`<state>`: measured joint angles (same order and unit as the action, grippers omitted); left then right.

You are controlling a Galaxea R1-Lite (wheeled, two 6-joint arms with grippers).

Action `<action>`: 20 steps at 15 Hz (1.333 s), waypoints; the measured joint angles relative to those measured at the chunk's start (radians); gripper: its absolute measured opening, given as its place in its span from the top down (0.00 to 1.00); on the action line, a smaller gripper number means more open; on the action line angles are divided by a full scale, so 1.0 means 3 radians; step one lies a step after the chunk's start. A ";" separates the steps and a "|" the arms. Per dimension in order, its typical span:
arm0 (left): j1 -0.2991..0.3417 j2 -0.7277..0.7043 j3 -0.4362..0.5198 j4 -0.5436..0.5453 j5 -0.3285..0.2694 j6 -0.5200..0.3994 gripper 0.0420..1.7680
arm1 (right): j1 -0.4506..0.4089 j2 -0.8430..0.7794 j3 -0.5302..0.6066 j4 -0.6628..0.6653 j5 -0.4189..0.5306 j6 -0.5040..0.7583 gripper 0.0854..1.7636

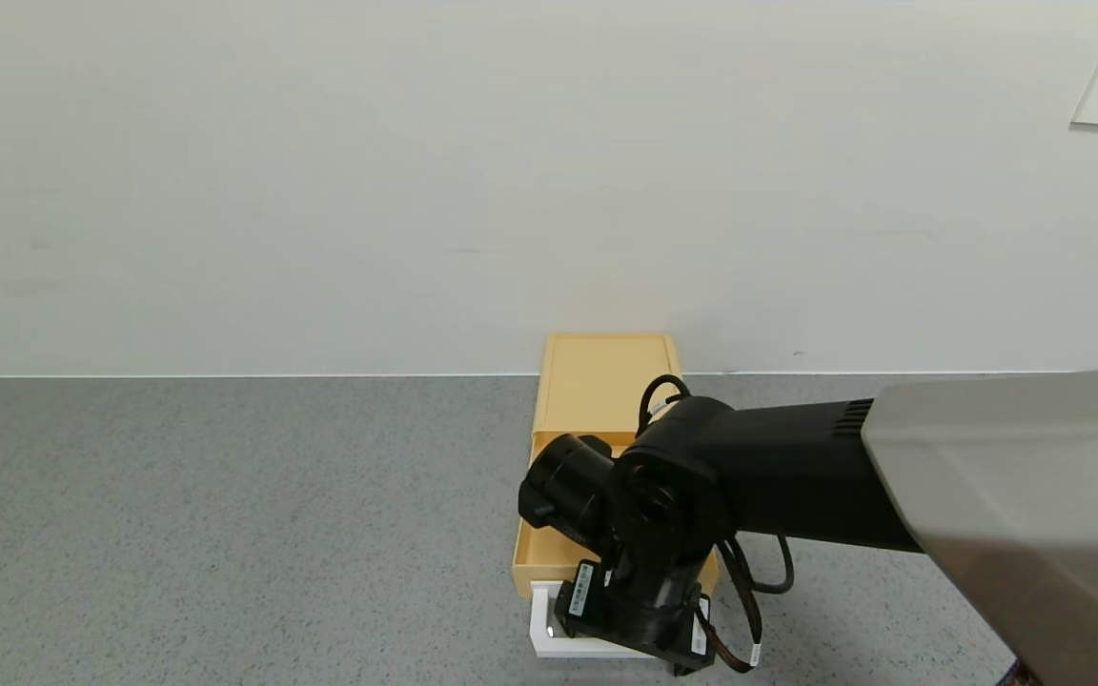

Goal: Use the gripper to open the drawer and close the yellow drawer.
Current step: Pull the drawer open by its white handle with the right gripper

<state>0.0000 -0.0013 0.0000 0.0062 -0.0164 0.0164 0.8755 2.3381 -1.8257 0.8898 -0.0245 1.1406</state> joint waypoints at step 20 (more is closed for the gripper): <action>0.0000 0.0000 0.0000 -0.0001 -0.0001 0.0000 0.03 | 0.0006 -0.0324 0.0002 0.0005 -0.0136 0.0299 0.03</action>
<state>0.0000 -0.0013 0.0000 0.0057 -0.0168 0.0164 0.8774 2.2409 -1.8251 0.8913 -0.0653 1.2304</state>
